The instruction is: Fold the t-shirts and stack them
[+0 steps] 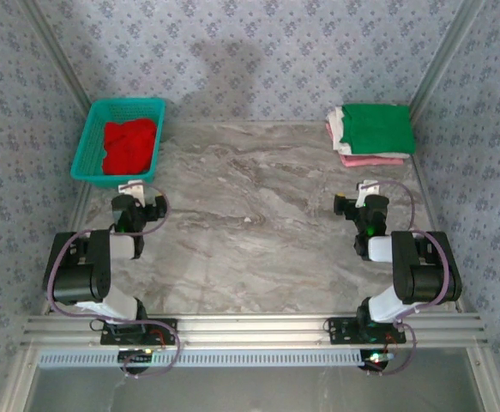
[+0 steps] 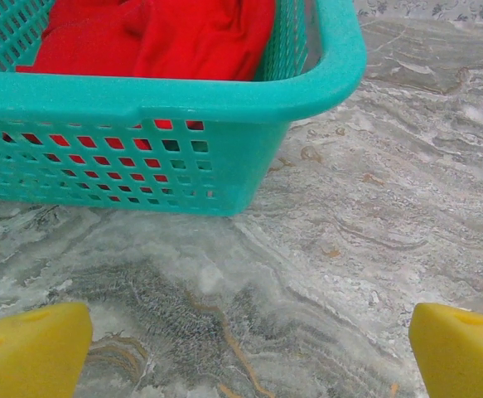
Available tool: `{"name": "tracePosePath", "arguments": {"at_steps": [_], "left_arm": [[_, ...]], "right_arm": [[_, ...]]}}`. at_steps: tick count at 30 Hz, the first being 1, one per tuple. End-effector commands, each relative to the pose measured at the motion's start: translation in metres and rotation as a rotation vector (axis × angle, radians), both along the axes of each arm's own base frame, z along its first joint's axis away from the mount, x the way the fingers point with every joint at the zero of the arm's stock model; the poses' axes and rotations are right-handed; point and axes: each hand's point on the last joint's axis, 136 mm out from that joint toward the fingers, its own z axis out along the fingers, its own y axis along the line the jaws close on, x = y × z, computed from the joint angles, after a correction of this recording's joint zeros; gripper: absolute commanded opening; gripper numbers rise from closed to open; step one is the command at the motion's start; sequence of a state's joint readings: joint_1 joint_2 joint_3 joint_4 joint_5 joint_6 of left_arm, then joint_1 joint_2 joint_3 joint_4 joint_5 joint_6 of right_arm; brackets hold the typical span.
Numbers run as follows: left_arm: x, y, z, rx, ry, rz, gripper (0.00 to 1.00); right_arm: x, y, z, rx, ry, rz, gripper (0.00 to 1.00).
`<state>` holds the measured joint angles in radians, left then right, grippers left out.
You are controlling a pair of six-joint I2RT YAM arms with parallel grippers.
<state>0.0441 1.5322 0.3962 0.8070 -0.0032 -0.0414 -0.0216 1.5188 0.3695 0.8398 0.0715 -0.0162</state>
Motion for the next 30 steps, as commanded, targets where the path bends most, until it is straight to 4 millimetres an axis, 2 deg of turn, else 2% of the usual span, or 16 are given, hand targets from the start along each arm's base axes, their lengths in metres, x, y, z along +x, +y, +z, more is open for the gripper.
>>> {"name": "tracePosePath", "arguments": {"at_steps": [1,3,5,6,8,13,15,18,20,22,24,27,30], "left_arm": [[0.006,-0.009,0.037,0.044,-0.026,-0.026,0.98],[-0.001,-0.014,0.094,0.076,-0.062,0.02,0.98],[-0.001,-0.017,0.15,-0.026,-0.169,0.021,0.98],[0.007,-0.012,0.167,-0.078,-0.154,0.025,0.98],[0.032,0.002,0.179,-0.134,-0.036,0.066,0.94],[0.105,0.042,0.16,-0.137,0.24,0.183,0.92],[0.13,0.061,0.15,-0.162,0.296,0.226,0.92],[0.159,0.089,0.143,-0.159,0.336,0.289,0.92],[0.177,0.098,0.134,-0.166,0.364,0.288,0.92],[0.195,0.103,0.116,-0.175,0.407,0.275,0.92],[0.21,0.105,0.1,-0.187,0.439,0.262,0.92],[0.222,0.108,0.07,-0.218,0.489,0.261,0.92],[0.224,0.104,0.042,-0.261,0.536,0.253,0.94]], "right_arm": [[-0.002,-0.004,0.034,-0.087,-0.002,-0.086,0.97],[-0.006,0.005,0.084,-0.018,-0.024,-0.094,0.96],[-0.003,0.024,0.123,0.076,-0.055,-0.03,0.95],[0.003,0.035,0.138,0.119,-0.046,-0.009,0.94],[0.024,0.064,0.161,0.133,-0.007,0.052,0.93],[0.08,0.136,0.183,0.104,0.081,0.151,0.93],[0.096,0.156,0.19,0.13,0.09,0.184,0.93],[0.106,0.175,0.189,0.137,0.111,0.226,0.94],[0.105,0.18,0.185,0.139,0.118,0.234,0.94],[0.1,0.182,0.18,0.139,0.132,0.233,0.94],[0.094,0.177,0.175,0.127,0.143,0.213,0.95],[0.084,0.167,0.171,0.107,0.149,0.181,0.95],[0.076,0.158,0.171,0.088,0.147,0.153,0.96]]}}
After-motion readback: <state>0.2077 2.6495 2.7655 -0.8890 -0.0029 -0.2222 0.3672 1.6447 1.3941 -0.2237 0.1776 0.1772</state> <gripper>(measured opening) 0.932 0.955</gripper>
